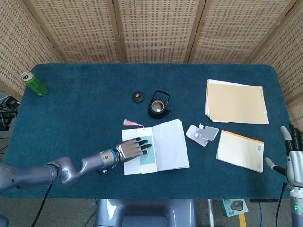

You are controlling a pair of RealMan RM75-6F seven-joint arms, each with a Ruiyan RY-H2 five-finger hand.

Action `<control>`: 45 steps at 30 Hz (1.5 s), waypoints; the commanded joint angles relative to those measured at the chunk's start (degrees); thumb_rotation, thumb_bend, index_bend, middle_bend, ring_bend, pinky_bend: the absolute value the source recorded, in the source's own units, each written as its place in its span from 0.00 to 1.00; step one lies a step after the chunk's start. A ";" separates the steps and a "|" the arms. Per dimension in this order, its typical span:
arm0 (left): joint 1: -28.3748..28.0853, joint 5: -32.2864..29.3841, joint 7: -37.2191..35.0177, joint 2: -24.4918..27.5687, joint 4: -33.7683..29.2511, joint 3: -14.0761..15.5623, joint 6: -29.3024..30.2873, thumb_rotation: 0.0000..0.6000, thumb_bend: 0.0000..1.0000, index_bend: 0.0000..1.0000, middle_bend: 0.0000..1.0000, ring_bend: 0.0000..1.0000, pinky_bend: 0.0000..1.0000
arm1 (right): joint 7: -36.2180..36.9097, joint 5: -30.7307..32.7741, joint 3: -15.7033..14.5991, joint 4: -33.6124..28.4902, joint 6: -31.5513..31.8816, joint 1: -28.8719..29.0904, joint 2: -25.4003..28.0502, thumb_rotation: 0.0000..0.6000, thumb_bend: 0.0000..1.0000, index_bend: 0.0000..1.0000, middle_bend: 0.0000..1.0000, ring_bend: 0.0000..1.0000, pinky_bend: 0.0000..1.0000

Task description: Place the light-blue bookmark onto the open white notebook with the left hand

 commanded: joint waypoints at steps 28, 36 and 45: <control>-0.06 0.74 0.39 -1.08 1.06 -0.90 2.05 1.00 1.00 0.20 0.00 0.00 0.16 | 0.14 -0.17 0.04 0.06 0.25 -0.03 0.01 1.00 0.12 0.03 0.00 0.00 0.00; 1.84 3.16 -3.54 1.68 -2.04 -2.12 8.74 1.00 1.00 0.18 0.00 0.00 0.16 | 0.26 -0.45 0.01 0.17 0.47 0.00 -0.08 1.00 0.12 0.03 0.00 0.00 0.00; 9.37 5.22 -3.66 4.90 -4.85 -3.50 24.95 1.00 0.51 0.11 0.00 0.00 0.03 | 0.05 -1.19 -0.25 -0.32 0.94 -0.04 0.07 1.00 0.12 0.03 0.00 0.00 0.00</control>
